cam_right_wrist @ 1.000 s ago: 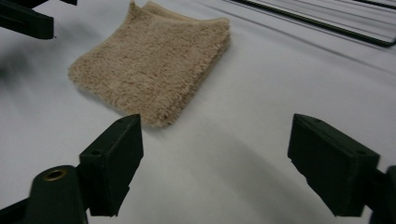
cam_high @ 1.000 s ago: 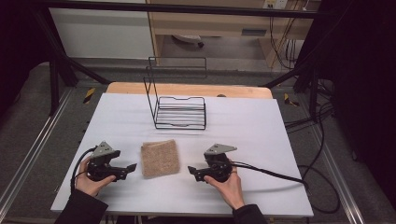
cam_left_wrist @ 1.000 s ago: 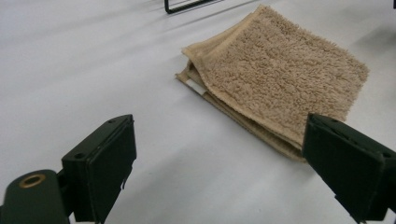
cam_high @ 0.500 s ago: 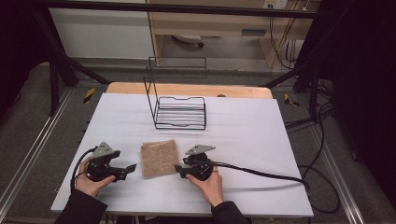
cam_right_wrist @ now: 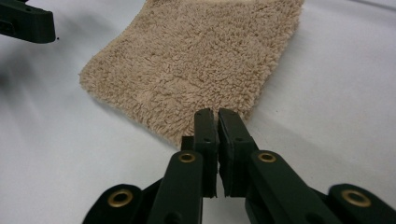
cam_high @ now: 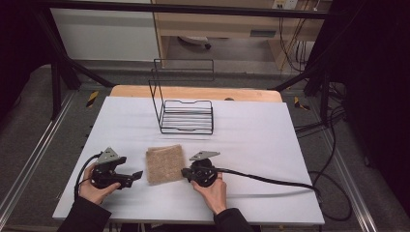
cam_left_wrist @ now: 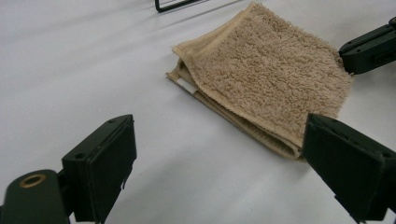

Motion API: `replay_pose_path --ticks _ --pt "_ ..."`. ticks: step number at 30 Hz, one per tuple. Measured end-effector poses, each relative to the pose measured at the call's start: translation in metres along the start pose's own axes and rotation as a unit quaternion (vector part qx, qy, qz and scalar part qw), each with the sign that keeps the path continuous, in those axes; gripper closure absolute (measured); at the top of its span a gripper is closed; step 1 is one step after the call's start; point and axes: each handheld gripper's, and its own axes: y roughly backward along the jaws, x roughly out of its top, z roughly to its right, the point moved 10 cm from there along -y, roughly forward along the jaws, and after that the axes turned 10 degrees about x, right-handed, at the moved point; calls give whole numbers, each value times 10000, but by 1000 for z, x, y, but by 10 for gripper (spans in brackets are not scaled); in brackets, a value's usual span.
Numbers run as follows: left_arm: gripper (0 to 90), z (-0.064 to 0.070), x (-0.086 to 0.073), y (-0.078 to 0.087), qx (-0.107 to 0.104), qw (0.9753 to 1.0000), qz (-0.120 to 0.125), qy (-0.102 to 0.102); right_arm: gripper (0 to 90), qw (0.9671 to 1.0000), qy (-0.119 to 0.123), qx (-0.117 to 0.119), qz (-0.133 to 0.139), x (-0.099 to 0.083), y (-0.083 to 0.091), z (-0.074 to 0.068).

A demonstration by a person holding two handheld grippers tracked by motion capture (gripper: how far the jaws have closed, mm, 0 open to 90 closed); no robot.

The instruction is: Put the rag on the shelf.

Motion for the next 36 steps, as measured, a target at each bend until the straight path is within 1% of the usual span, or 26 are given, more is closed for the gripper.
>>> replay_pose_path --ticks 5,9,13,14,15,16,17,18,19,20,21,22,23,24,25,26,27,28,30,31,32,33,35,36 --pt "102 -1 1 1 8 10000 33 51 887 9999 25 43 -109 3 9 -1" --pt "102 -1 1 2 -11 10000 33 66 888 9997 73 -14 -253 7 22 1" --pt "104 1 3 2 -44 10000 26 63 889 9994 54 -64 -347 8 36 9" --pt "108 1 4 2 -50 10000 30 68 889 9992 18 -78 -387 7 40 11" --pt "113 2 5 1 -68 9999 39 68 889 9992 18 -78 -387 7 40 11" --pt "113 4 7 1 -84 9999 50 68 888 9991 35 -96 -416 6 44 14" --pt "132 6 10 1 -114 9999 51 57 887 9986 18 -121 -512 3 51 20" --pt "132 7 12 0 -131 9999 58 39 887 9986 18 -121 -512 3 51 20" --pt "139 9 15 -1 -140 9999 68 10 886 9985 39 -170 -526 2 52 23" --pt "165 11 19 -2 -148 9999 64 -18 885 9982 36 -224 -552 -1 55 30" --pt "179 14 23 -4 -157 9998 65 -40 884 9982 32 -259 -538 -2 56 33" --pt "199 17 26 -6 -174 9998 62 -58 882 9982 26 -288 -532 -3 56 36" --pt "199 20 29 -8 -192 9998 47 -85 882 9982 26 -288 -532 -3 56 36" --pt "229 23 32 -11 -211 9997 48 -88 881 9981 86 -343 -504 -4 56 40" --pt "253 25 34 -15 -210 9997 19 -107 885 9980 85 -362 -511 -5 55 41" --pt "265 28 36 -19 -190 9997 -18 -142 891 9975 134 -452 -529 -7 55 44" --pt "304 31 38 -23 -175 9997 -49 -174 877 9966 223 -613 -501 -8 56 48" --pt "304 33 40 -27 -185 9995 -109 -213 877 9966 223 -613 -501 -8 56 48" --pt "347 39 43 -38 -192 9992 -222 -257 842 9976 179 -545 -386 -8 58 48" --pt "408 40 44 -44 -186 9990 -303 -263 814 9979 171 -542 -305 -8 62 46" --pt "408 42 45 -50 -172 9987 -364 -297 785 9979 171 -542 -305 -8 62 46" --pt "476 42 44 -56 -163 9983 -441 -358 727 9982 188 -520 -211 -8 65 44" --pt "565 45 44 -65 -213 9974 -567 -387 692 9982 215 -542 -154 -8 66 43" --pt "565 46 43 -69 -268 9971 -615 -368 692 9982 215 -542 -154 -8 66 43"
